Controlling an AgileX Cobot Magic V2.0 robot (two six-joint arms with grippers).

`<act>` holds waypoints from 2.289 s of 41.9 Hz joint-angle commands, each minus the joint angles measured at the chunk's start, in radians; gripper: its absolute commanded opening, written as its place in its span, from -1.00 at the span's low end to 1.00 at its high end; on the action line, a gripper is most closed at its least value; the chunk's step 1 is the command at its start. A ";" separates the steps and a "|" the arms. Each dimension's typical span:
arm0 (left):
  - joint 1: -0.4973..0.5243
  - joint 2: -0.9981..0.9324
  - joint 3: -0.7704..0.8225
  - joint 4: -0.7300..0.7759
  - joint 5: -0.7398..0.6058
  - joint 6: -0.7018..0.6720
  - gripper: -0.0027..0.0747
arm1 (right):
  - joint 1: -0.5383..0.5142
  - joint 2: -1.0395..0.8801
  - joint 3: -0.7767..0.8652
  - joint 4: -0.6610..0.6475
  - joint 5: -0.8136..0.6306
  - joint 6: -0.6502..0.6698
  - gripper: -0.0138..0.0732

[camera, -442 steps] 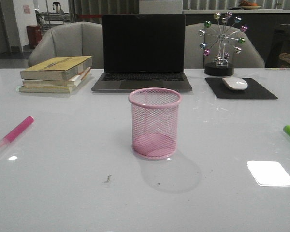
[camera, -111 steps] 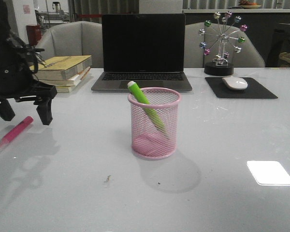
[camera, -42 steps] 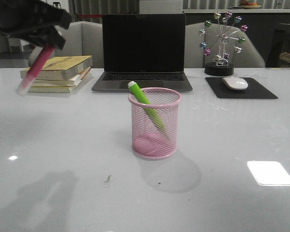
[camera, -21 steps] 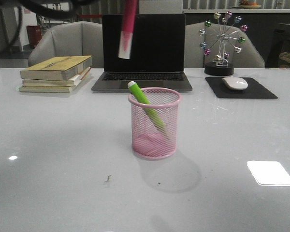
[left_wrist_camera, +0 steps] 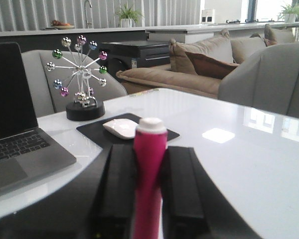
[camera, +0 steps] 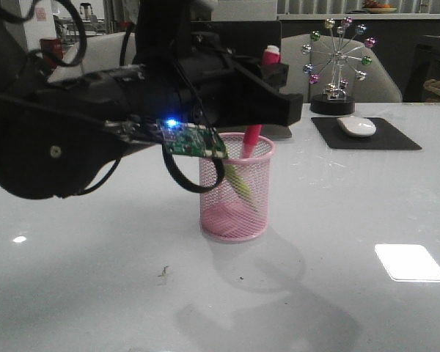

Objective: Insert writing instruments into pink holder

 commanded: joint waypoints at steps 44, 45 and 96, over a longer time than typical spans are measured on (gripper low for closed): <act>0.015 -0.816 -0.096 -0.021 1.555 0.090 0.28 | -0.004 -0.008 -0.028 -0.003 -0.059 -0.005 0.24; 0.015 -0.846 -0.096 -0.021 1.598 0.090 0.28 | -0.004 -0.008 -0.028 -0.003 -0.059 -0.005 0.24; 0.015 -1.319 0.177 0.017 1.793 -0.048 -0.70 | -0.004 -0.005 -0.028 -0.008 -0.090 -0.014 -0.52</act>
